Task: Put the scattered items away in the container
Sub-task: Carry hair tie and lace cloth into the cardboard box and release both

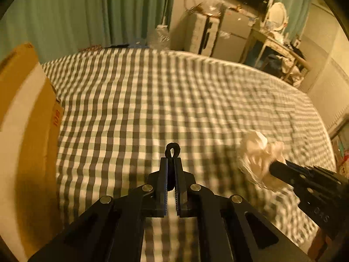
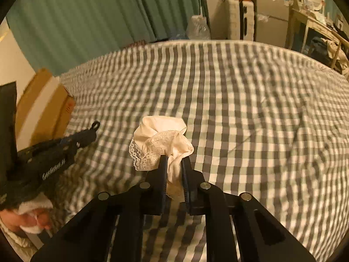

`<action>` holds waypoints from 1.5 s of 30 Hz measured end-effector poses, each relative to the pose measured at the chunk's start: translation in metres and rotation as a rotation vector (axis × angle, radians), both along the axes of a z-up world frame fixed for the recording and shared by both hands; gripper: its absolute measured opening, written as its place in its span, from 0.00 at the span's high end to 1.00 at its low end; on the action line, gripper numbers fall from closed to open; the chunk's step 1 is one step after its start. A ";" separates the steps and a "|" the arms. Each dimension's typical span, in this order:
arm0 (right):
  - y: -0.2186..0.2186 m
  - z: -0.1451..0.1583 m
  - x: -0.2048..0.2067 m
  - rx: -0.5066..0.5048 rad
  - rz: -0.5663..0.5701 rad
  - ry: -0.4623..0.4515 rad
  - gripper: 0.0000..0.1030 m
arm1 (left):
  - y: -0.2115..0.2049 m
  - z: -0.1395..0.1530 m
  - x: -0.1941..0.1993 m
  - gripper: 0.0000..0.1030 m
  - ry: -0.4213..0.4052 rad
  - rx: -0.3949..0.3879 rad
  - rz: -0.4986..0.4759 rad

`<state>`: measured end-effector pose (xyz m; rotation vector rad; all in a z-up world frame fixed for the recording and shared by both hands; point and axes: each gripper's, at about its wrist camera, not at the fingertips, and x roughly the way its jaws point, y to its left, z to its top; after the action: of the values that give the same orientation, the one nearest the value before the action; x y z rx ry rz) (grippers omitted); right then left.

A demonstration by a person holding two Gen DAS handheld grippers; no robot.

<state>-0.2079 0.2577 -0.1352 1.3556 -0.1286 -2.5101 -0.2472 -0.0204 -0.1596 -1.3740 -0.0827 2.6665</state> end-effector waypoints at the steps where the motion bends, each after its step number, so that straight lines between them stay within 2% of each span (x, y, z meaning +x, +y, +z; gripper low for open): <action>1: 0.002 0.007 0.007 -0.003 -0.001 0.017 0.88 | 0.000 0.009 0.007 0.95 0.011 0.007 -0.004; 7: 0.003 0.050 0.059 -0.025 0.001 0.077 0.88 | -0.015 0.063 0.031 0.95 0.073 0.109 -0.004; 11: -0.010 0.079 0.093 -0.014 0.019 0.128 0.88 | -0.033 0.106 0.049 0.95 0.148 0.170 -0.015; 15: -0.046 0.112 0.114 0.009 0.062 0.183 0.88 | -0.058 0.146 0.062 0.95 0.203 0.181 -0.032; 18: -0.081 0.138 0.122 -0.027 0.101 0.204 0.88 | -0.091 0.184 0.067 0.95 0.254 0.209 -0.041; 19: -0.094 0.150 0.126 -0.045 0.122 0.216 0.88 | -0.098 0.192 0.066 0.95 0.263 0.197 -0.045; 23: -0.140 0.183 0.133 -0.075 0.201 0.267 0.88 | -0.147 0.223 0.072 0.95 0.303 0.049 -0.052; 25: -0.168 0.192 0.134 -0.071 0.235 0.284 0.88 | -0.172 0.227 0.074 0.95 0.309 0.020 -0.028; 28: -0.206 0.189 0.127 -0.061 0.253 0.259 0.88 | -0.212 0.221 0.076 0.95 0.304 0.039 0.020; 33: -0.254 0.174 0.108 -0.084 0.272 0.201 0.88 | -0.255 0.184 0.071 0.95 0.277 -0.007 0.066; 38: -0.299 0.153 0.082 -0.009 0.267 0.166 0.88 | -0.282 0.149 0.054 0.95 0.241 0.018 0.066; 40: -0.310 0.144 0.068 0.025 0.223 0.177 0.87 | -0.291 0.138 0.055 0.94 0.236 0.006 0.061; 41: -0.313 0.139 0.062 0.020 0.200 0.174 0.85 | -0.295 0.134 0.056 0.91 0.248 -0.002 0.067; 42: -0.315 0.138 0.059 0.002 0.191 0.171 0.75 | -0.300 0.129 0.058 0.77 0.257 -0.002 0.066; 43: -0.316 0.136 0.054 -0.027 0.180 0.172 0.47 | -0.301 0.125 0.060 0.67 0.254 0.000 0.055; 44: -0.316 0.134 0.052 -0.053 0.162 0.181 0.17 | -0.303 0.121 0.061 0.35 0.242 -0.011 0.052; 45: -0.315 0.134 0.050 -0.059 0.134 0.200 0.11 | -0.305 0.117 0.063 0.17 0.243 -0.028 0.061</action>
<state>-0.1577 -0.0570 -0.0010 1.0472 -0.0672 -2.4902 -0.1846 -0.3255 -0.0421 -1.0593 -0.0617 2.8720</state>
